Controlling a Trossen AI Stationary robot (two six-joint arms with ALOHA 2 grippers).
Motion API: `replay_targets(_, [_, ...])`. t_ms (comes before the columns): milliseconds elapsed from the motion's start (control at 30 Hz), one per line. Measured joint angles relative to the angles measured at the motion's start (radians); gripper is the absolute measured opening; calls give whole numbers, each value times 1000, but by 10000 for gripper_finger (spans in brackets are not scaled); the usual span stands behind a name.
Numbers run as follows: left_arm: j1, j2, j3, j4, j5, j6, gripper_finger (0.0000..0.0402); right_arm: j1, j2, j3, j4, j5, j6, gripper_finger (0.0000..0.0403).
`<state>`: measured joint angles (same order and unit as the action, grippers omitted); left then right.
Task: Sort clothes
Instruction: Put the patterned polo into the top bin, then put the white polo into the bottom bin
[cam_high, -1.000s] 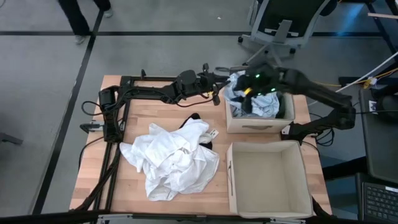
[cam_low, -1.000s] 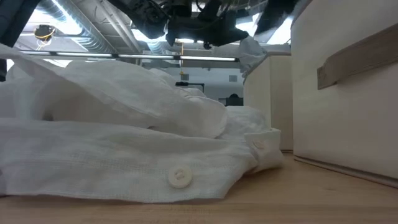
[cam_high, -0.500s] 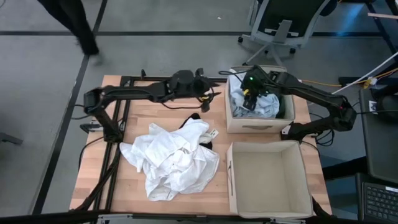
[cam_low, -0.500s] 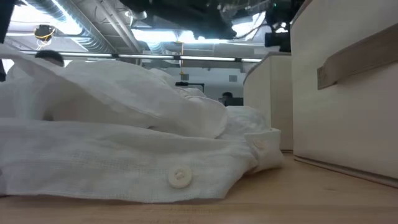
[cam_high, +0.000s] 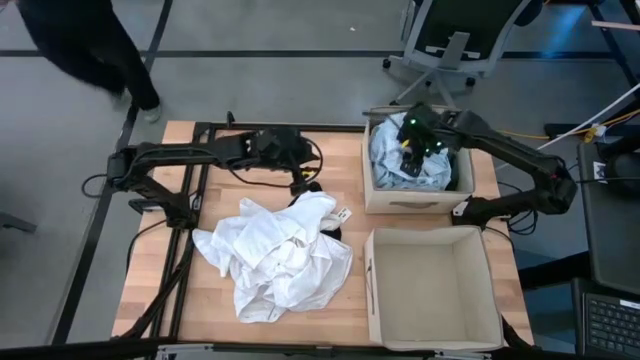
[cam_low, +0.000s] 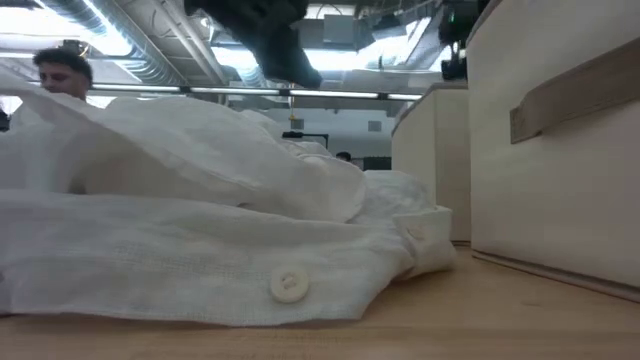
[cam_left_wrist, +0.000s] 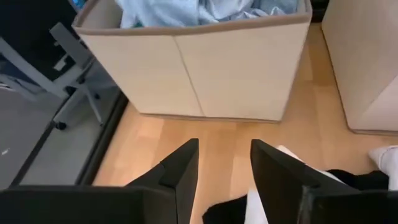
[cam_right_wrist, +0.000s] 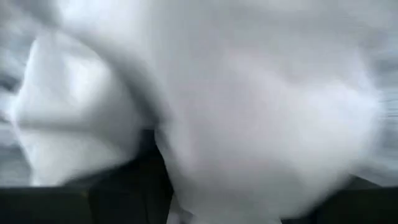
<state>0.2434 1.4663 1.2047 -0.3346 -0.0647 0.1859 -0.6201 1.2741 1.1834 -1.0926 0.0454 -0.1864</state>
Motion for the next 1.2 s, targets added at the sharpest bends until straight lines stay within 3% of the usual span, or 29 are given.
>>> replay_targets(133, [-20, -58, -30, -38, -25, -36, 132, 27, -22, 151, -86, 22, 24, 220])
replay_targets(233, [-38, -85, -36, -98, -28, -70, 132, 44, -40, 250, -130, -20, 52, 220])
replay_targets(467, [-110, -92, -37, -250, -48, -132, 131, 124, -78, 307, -68, -155, 95, 221])
replay_targets(633, [-207, -115, -86, -285, -98, -205, 131, 257, -78, 265, 130, -230, 104, 221])
replay_targets(933, [-356, -305, -363, -167, -136, -342, 131, 477, -36, 70, 629, -215, 72, 221])
replay_targets(1200, [-482, -465, -523, -112, -158, -453, 131, 565, 89, 30, 895, -205, 77, 221])
